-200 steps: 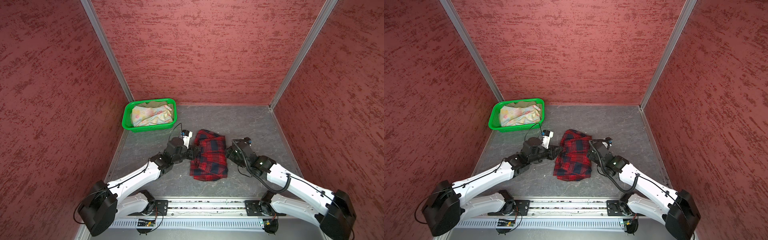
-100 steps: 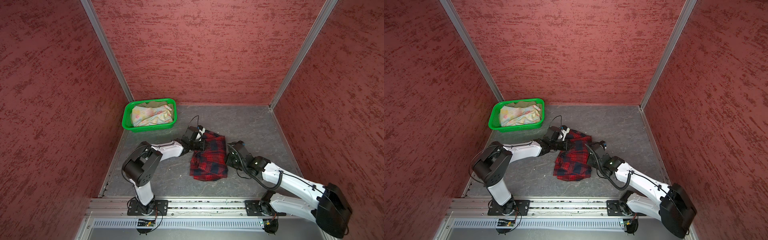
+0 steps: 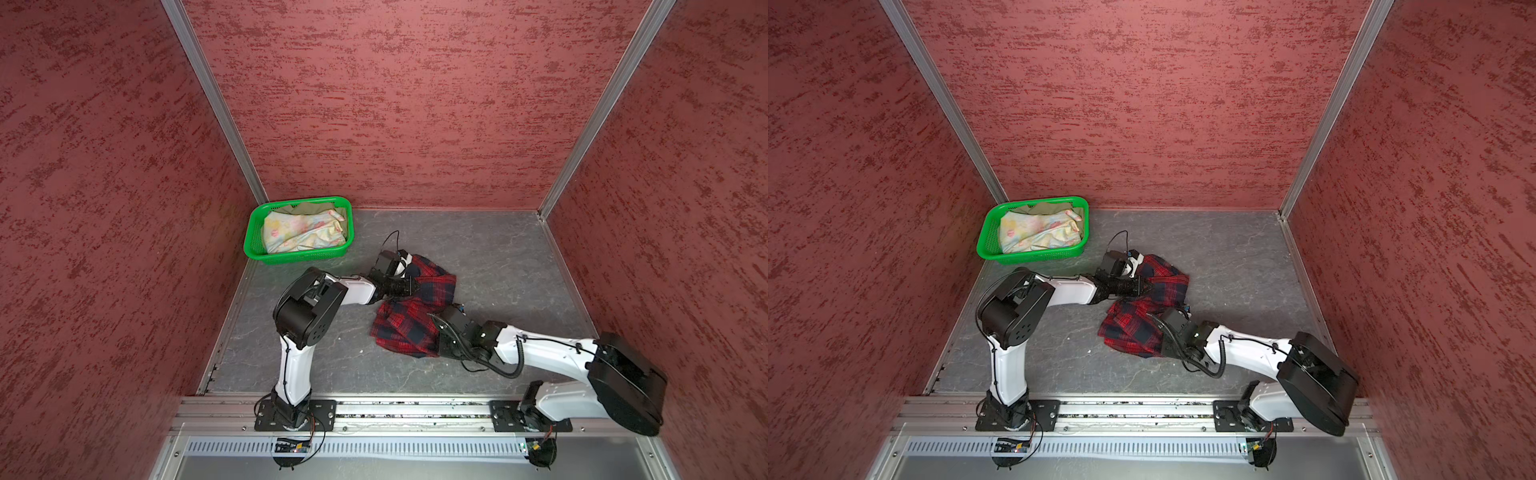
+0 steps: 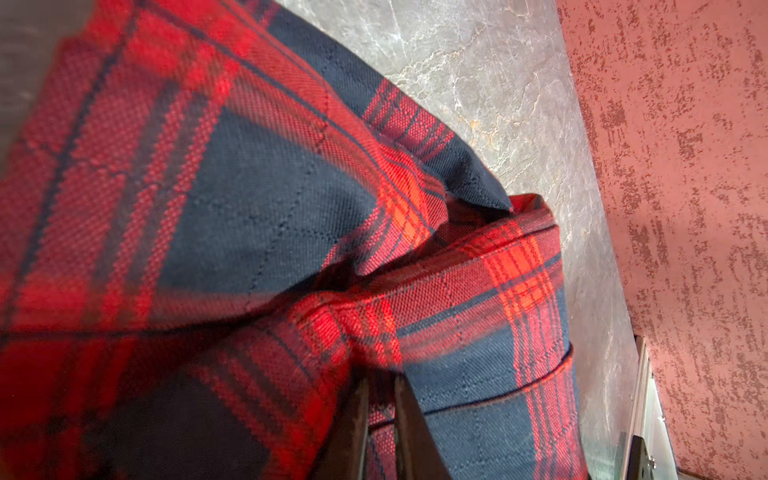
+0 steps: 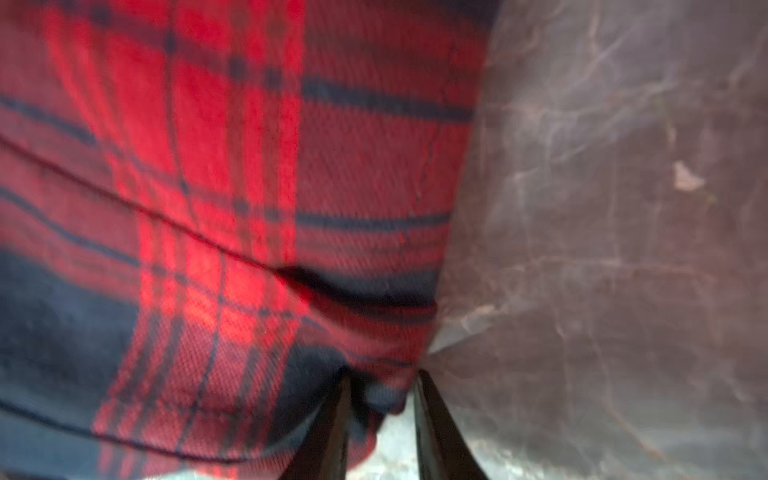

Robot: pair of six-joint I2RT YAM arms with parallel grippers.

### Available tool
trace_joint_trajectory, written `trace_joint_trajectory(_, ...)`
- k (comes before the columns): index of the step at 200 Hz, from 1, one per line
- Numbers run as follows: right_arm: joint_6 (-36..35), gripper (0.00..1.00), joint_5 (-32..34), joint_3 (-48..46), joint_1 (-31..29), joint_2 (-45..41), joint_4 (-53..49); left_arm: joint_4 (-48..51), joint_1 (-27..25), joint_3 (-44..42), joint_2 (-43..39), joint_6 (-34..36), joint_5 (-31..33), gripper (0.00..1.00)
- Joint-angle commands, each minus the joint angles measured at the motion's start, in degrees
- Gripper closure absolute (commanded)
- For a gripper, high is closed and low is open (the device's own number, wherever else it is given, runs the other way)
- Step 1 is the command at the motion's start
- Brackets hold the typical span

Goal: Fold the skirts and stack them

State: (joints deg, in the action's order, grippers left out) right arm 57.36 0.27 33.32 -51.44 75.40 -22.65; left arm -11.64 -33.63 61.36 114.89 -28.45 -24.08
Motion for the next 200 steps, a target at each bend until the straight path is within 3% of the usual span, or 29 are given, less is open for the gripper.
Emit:
trace_joint_trajectory(1,0.7,0.56,1.7,-0.4,2.3,-7.1,-2.7,3.6,0.5,-1.2,3.5,-0.4,2.5,0.84)
trace_joint_trajectory(26,-2.9,0.28,-1.6,-1.5,11.0,-14.7,1.6,3.3,0.7,-1.8,2.5,-0.2,1.9,0.84)
trace_joint_trajectory(50,-7.3,0.11,-8.4,-2.8,20.0,-16.5,10.1,3.6,0.9,-1.5,0.8,0.0,1.1,0.81)
trace_joint_trajectory(71,-10.5,0.04,-13.7,-1.7,25.0,-11.7,15.8,4.7,1.2,-0.8,-1.4,0.3,0.4,0.63)
trace_joint_trajectory(87,-11.5,0.02,-16.2,-1.6,26.9,-7.6,21.6,6.0,1.7,-0.1,-3.5,0.7,0.1,0.48)
trace_joint_trajectory(104,-11.2,0.02,-19.2,-2.4,29.0,-3.1,29.4,6.8,2.5,0.1,-6.5,0.7,-0.7,0.40)
trace_joint_trajectory(156,-10.7,0.02,-23.6,-0.2,29.5,12.5,43.4,10.5,4.3,-0.2,-12.9,1.6,-1.0,0.37)
trace_joint_trajectory(200,-11.1,0.05,-25.3,3.2,29.5,22.5,48.0,9.8,6.1,-2.8,-15.1,0.7,-1.7,0.38)
